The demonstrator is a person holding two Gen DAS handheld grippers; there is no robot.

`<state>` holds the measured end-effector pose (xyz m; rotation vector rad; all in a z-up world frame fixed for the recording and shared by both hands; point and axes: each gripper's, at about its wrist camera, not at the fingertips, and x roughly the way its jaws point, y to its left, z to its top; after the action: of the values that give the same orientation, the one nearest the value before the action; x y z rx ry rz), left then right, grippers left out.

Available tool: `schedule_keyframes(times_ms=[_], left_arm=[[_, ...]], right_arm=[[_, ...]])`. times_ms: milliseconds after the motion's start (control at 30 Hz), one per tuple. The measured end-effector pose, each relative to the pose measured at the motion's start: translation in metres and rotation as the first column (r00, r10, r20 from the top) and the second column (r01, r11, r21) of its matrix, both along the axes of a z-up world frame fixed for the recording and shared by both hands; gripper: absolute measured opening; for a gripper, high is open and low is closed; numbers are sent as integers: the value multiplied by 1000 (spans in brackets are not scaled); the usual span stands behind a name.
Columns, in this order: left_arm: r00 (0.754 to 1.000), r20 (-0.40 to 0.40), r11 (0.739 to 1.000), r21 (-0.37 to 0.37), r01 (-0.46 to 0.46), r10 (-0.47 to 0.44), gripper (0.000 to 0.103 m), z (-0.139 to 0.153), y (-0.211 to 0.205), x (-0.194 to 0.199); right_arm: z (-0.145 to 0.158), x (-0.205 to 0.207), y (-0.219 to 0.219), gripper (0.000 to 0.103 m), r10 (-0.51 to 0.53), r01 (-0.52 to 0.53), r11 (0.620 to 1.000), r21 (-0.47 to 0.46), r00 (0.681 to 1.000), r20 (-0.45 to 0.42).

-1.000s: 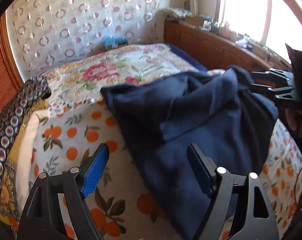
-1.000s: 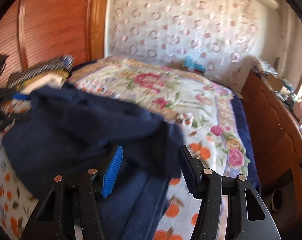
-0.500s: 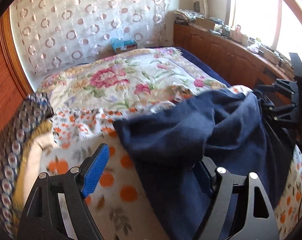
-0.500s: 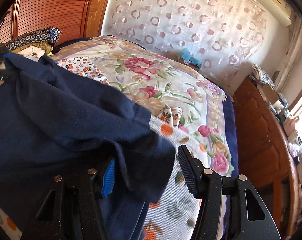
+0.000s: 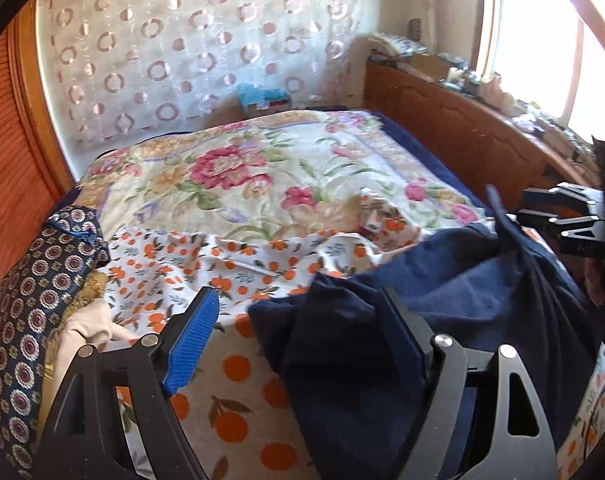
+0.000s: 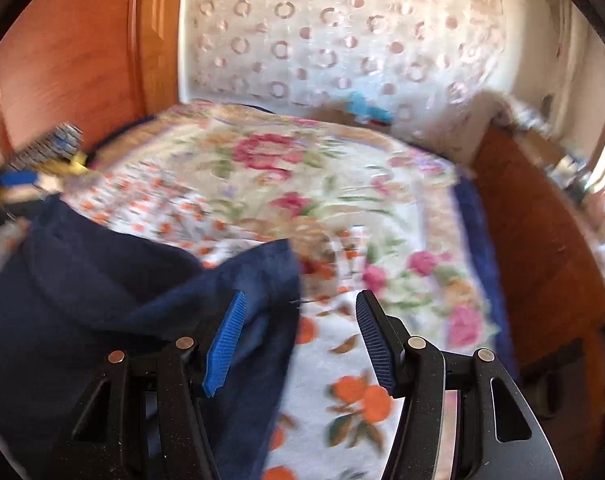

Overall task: Fold small clothes
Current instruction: 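Grasp the shirt edge with the left gripper and fold it over again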

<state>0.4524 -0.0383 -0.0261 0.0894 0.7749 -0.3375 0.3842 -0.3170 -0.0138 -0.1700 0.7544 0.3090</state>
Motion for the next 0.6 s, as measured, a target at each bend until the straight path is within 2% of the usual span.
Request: schedule_keyframes(times_ms=[100, 167, 267, 333, 467, 500, 533, 600], left_arm=[[999, -3, 999, -17, 46, -46, 81, 1, -1, -11], [996, -33, 997, -22, 79, -80, 81, -5, -4, -13], [993, -66, 995, -11, 101, -102, 81, -12, -10, -9], [990, -81, 993, -32, 111, -114, 80, -14, -12, -1], [988, -92, 988, -103, 117, -126, 57, -13, -9, 11], [989, -87, 989, -102, 112, -121, 49, -13, -10, 13], [990, -78, 989, -94, 112, -120, 44, -12, -11, 14], [990, -66, 988, -93, 120, -126, 26, -11, -12, 14]], right_arm=[[-14, 1, 2, 60, 28, -28, 999, -15, 999, -38], [-22, 8, 1, 60, 36, -37, 999, -10, 997, -74], [-30, 27, -7, 60, 51, -40, 996, 84, 990, -131], [-31, 39, -15, 60, 55, -35, 990, 134, 987, -148], [-31, 58, -20, 59, 92, -64, 984, 167, 982, -167], [-28, 63, -22, 55, 97, -68, 983, 172, 981, -169], [-28, 65, -25, 37, 100, -70, 982, 176, 980, -172], [-29, 66, -26, 15, 91, -63, 984, 166, 981, -169]])
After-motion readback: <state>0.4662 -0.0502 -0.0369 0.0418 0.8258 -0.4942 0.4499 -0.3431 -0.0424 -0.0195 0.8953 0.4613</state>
